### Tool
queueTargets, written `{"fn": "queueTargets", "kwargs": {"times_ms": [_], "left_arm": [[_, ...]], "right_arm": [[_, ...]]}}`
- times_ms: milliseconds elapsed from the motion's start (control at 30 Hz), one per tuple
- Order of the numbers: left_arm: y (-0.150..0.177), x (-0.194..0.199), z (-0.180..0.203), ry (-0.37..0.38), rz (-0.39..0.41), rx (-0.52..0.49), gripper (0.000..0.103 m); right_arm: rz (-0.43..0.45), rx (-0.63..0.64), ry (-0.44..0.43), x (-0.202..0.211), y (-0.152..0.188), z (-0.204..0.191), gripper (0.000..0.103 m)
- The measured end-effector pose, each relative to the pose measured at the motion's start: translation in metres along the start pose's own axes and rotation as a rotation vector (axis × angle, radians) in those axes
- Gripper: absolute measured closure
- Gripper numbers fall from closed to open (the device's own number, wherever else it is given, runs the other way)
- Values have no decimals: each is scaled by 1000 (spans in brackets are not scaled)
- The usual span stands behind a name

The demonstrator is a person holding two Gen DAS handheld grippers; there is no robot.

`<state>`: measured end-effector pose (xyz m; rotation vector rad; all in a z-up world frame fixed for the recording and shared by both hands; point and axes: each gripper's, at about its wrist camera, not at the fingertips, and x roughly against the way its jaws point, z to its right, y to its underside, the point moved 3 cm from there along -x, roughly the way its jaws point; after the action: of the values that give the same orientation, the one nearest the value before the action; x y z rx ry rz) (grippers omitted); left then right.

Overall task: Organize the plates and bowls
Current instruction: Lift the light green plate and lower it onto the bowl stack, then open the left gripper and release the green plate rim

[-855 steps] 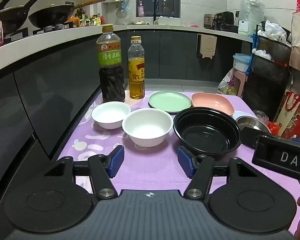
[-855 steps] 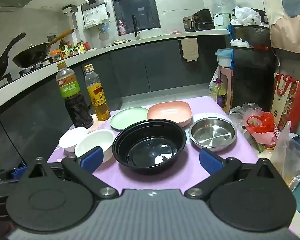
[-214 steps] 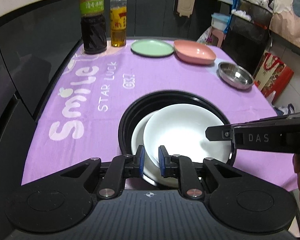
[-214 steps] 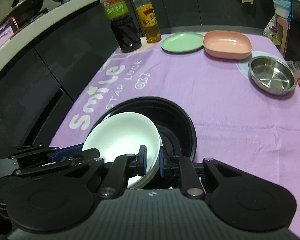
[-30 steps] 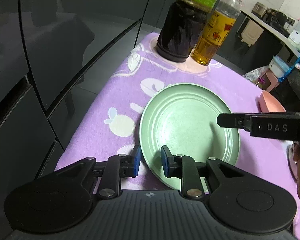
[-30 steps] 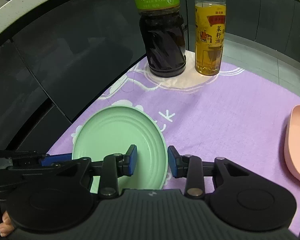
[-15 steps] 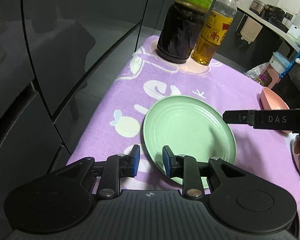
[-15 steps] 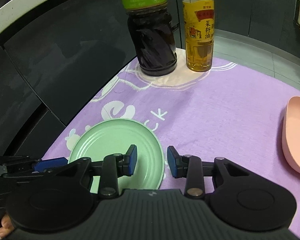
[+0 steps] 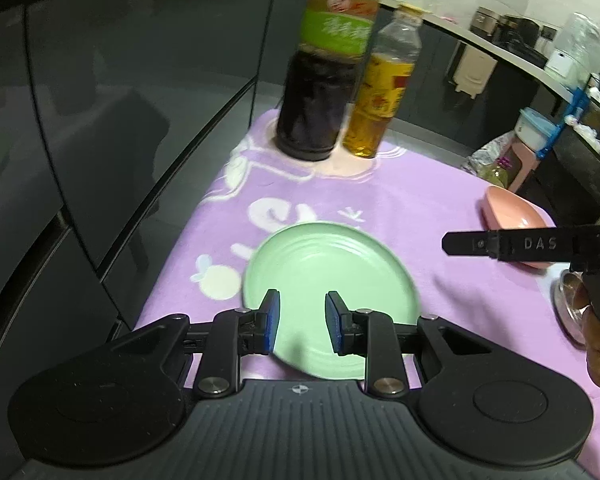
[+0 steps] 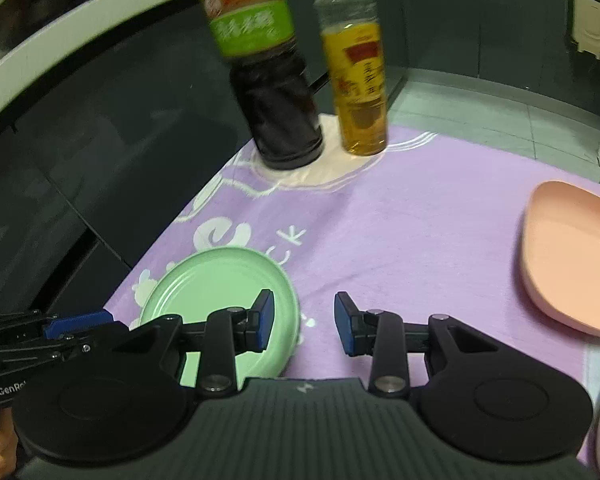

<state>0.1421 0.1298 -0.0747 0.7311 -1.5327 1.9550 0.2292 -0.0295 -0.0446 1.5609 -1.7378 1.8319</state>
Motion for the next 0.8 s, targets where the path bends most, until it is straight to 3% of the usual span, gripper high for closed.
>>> {"fn": "queueTargets", "kwargs": {"times_ms": [233,600,800], "left_arm": [[-9,5,28,21,30,-50,80],[-29,-7,83,115,61,-163,79],[-40,-26,107,168,37,-202,79]], "right_arm": [[119,-101,-17,37,0,29,70],[183,-180,18,71,9,70,70],[235,-218,26,87,13,94,70]]}}
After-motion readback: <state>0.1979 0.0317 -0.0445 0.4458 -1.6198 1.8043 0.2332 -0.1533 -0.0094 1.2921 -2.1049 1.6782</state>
